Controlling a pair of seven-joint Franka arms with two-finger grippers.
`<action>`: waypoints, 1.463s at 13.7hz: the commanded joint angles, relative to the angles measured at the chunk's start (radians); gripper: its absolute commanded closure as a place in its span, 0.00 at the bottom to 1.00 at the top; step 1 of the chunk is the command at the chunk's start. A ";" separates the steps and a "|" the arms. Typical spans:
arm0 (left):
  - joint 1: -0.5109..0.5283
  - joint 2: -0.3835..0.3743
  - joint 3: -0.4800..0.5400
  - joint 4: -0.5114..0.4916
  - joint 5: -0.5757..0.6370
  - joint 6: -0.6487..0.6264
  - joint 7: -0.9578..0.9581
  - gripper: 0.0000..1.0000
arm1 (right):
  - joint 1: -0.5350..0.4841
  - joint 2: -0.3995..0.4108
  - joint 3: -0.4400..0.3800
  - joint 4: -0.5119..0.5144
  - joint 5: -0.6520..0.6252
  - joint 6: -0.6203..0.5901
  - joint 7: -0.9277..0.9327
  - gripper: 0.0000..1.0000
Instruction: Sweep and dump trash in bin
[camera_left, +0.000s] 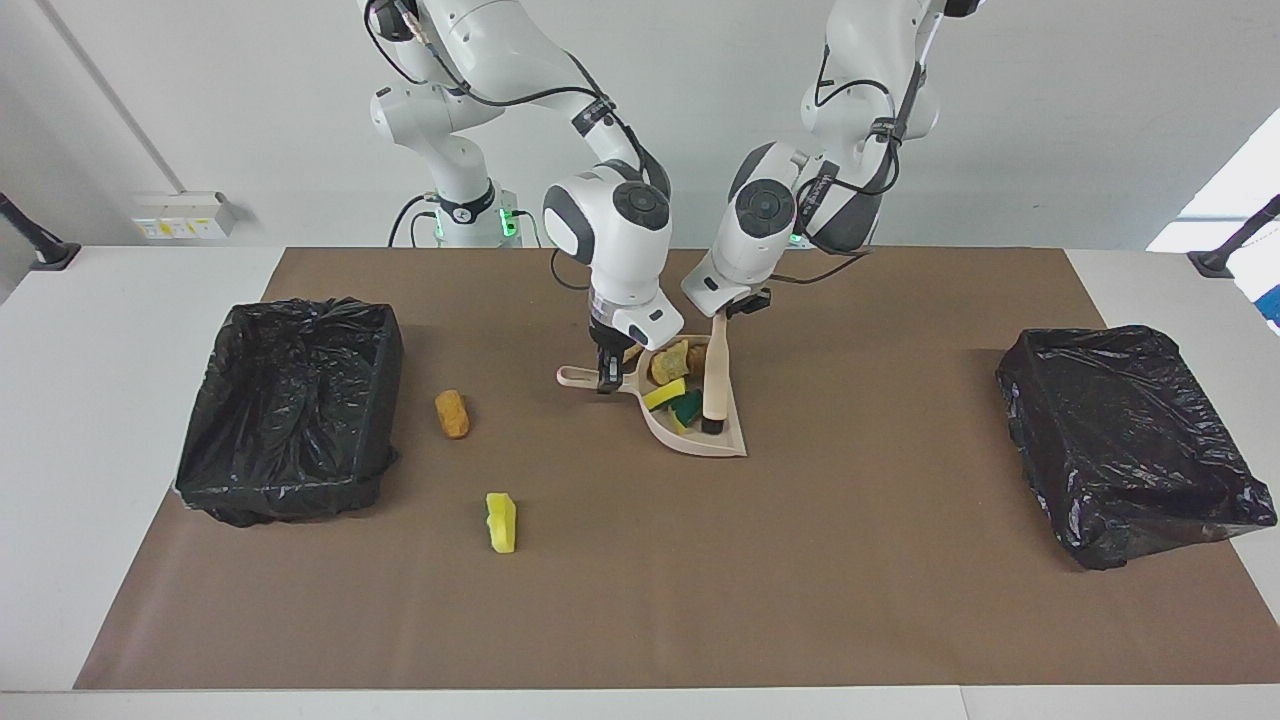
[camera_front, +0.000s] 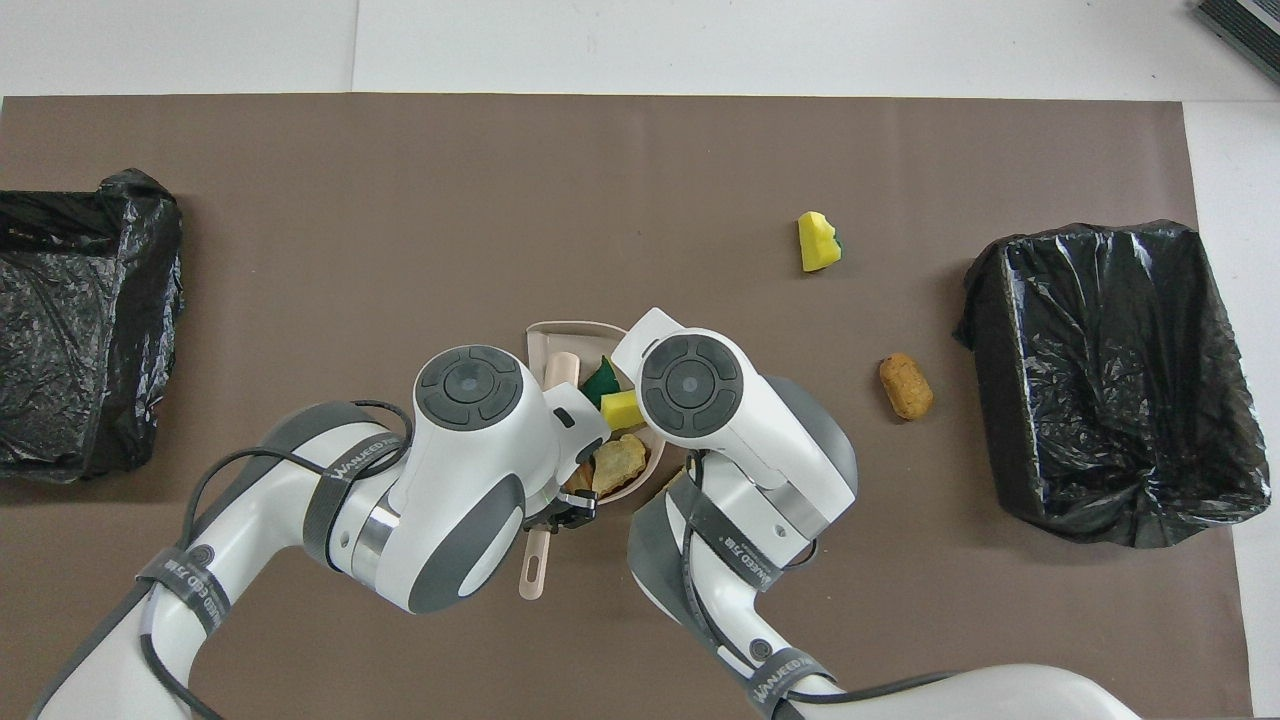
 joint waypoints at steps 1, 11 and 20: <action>0.006 -0.023 0.017 0.009 -0.013 -0.018 -0.016 1.00 | -0.017 -0.022 0.008 -0.023 0.014 0.023 -0.002 1.00; 0.037 -0.261 0.015 -0.032 -0.012 -0.197 -0.118 1.00 | -0.196 -0.104 0.008 0.042 0.190 -0.099 -0.275 1.00; -0.039 -0.483 -0.137 -0.321 -0.291 -0.067 -0.225 1.00 | -0.500 -0.147 -0.006 0.236 0.176 -0.355 -0.622 1.00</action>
